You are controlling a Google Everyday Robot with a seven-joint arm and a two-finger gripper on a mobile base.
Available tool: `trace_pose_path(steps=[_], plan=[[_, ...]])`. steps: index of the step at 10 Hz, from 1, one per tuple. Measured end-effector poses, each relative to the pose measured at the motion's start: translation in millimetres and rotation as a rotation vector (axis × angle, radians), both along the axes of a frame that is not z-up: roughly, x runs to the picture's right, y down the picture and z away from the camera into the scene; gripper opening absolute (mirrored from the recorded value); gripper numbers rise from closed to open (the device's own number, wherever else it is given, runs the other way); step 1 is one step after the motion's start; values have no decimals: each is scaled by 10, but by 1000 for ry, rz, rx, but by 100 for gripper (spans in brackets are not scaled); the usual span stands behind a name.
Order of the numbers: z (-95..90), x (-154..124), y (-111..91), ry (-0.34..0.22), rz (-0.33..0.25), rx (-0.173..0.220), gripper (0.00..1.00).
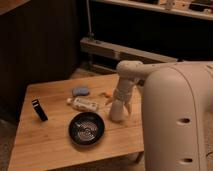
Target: Place the ceramic cup over the eraser
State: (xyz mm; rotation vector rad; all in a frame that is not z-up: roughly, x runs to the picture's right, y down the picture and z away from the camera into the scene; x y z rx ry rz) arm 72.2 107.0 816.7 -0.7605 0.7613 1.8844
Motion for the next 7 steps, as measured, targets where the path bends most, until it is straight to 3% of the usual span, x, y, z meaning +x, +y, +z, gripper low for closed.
trace_pose_path(steps=[7], plan=[[111,26,-186,20,38,36,80]])
